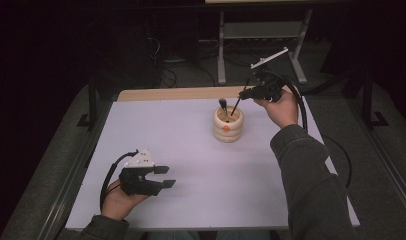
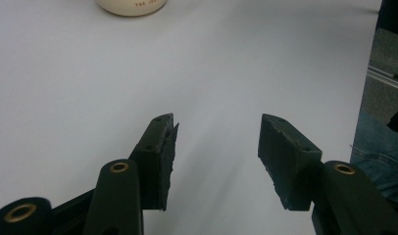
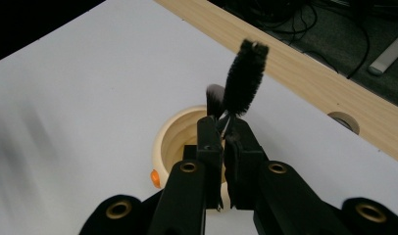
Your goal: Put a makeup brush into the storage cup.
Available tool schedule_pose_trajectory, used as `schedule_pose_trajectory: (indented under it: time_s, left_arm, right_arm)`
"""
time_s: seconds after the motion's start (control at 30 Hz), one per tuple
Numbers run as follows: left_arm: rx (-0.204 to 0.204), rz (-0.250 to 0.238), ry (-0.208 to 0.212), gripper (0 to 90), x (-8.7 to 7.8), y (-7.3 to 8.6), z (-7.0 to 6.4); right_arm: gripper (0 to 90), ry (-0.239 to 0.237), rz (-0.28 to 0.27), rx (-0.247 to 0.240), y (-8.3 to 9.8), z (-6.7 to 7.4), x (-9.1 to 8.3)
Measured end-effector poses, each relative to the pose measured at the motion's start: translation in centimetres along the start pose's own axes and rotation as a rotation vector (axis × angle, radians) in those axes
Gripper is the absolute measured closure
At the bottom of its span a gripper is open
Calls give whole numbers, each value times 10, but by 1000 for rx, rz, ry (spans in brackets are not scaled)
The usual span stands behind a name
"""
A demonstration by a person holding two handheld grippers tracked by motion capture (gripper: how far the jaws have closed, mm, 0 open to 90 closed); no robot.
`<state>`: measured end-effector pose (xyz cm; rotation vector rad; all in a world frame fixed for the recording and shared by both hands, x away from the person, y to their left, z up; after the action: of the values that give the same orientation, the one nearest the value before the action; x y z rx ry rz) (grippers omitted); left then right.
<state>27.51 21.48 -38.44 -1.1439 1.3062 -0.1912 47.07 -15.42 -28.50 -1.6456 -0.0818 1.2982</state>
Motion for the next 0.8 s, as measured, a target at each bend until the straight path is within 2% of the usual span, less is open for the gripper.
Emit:
schedule_pose_trajectory:
  time_s: [0.2,0.47,0.57,0.67,0.8]
  left_arm:
    - [6,-4,3,478,1,0,1]
    - [17,4,-4,470,-2,0,1]
    - [13,7,-19,458,-3,1,2]
    - [-15,-11,-18,456,-4,1,0]
    - [-3,-10,-24,446,-4,0,1]
  right_arm:
    - [846,7,-6,7,4,-4,6]
    - [846,12,6,46,9,-6,14]
    - [846,13,2,61,11,-8,17]
    - [846,17,2,71,14,-9,20]
    - [846,26,4,78,16,-9,23]
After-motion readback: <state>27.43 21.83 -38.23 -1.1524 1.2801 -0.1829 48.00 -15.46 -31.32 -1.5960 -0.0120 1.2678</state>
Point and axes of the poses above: each handheld gripper's, and its own axes: x roughly forward along the jaws, y roughly out of its underside, z roughly to its left, the point moved 1 cm from there along x, roughly forward along the jaws, and after that the axes turned 6 degrees about -x, right-handed, at the moved point
